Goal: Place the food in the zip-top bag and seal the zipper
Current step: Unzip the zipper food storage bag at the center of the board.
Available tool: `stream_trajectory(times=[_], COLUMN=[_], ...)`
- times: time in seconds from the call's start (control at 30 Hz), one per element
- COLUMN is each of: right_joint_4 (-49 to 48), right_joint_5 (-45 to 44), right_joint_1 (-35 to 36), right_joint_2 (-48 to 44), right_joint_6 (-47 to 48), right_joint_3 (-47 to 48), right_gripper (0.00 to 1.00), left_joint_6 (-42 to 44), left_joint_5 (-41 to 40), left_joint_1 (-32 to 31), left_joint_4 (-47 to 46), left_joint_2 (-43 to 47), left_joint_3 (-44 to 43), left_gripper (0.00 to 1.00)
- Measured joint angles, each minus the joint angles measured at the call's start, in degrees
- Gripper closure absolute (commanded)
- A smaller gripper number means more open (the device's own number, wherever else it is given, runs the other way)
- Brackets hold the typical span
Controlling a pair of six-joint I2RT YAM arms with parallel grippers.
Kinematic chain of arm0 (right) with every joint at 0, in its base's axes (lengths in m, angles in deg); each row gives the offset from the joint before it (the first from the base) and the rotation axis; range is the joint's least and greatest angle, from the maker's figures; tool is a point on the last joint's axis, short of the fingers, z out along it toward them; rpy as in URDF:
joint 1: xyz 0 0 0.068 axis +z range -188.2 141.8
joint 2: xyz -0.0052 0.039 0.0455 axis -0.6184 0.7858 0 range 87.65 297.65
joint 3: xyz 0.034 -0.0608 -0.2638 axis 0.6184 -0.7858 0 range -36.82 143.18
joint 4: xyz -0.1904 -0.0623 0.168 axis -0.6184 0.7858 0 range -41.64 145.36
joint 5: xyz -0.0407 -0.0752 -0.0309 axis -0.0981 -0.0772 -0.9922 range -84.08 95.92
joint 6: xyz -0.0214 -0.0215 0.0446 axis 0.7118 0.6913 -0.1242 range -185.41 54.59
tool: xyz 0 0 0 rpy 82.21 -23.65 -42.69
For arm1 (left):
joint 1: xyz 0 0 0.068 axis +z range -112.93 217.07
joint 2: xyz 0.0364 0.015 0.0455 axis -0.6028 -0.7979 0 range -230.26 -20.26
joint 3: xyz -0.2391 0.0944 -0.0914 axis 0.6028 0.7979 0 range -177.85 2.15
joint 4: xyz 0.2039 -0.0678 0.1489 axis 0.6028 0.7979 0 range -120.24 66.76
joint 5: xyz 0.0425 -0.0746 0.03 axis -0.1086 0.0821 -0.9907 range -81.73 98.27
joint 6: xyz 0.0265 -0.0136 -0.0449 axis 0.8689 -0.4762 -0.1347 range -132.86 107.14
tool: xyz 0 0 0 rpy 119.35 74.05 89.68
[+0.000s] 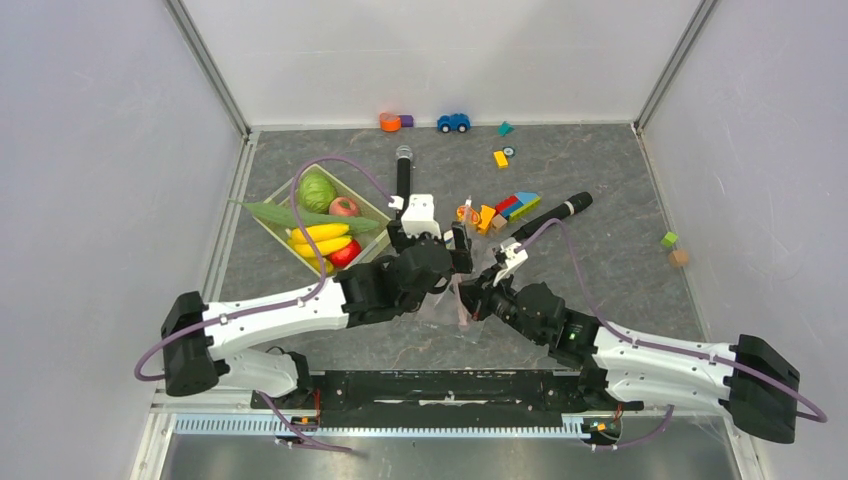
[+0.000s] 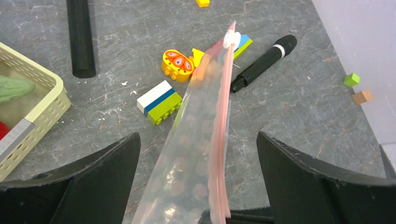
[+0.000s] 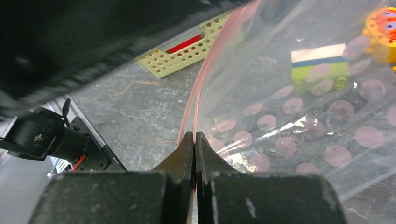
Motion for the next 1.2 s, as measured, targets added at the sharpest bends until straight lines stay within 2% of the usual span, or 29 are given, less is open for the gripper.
stream_trajectory(times=[0.2, 0.33, 0.6, 0.87, 1.2], right_joint_4=[4.6, 10.1, 25.2, 34.1, 34.7], right_joint_5=[-0.8, -1.5, -5.7, -7.9, -7.0], right_joint_1=[0.0, 0.0, 0.0, 0.0, 0.1], right_joint_2=[-2.4, -2.8, -1.6, 0.3, -0.1], right_joint_6=[1.7, 3.0, 3.1, 2.2, 4.4], right_joint_3=[0.4, 2.8, 10.7, 12.9, 12.9], right_gripper=[1.0, 1.0, 1.0, 1.0, 1.0], left_joint_6=[3.0, 3.2, 3.8, 3.8, 4.0], left_joint_5=[4.2, 9.9, 19.2, 20.7, 19.6], left_joint_1=[0.0, 0.0, 0.0, 0.0, 0.0], left_joint_4=[1.0, 1.3, 0.9, -0.4, 1.8], left_joint_2=[5.3, 9.7, 9.0, 4.7, 1.3], left_joint_3=[1.4, 5.7, 9.0, 9.0, 7.6], left_gripper=[0.0, 0.0, 0.0, 0.0, 0.0])
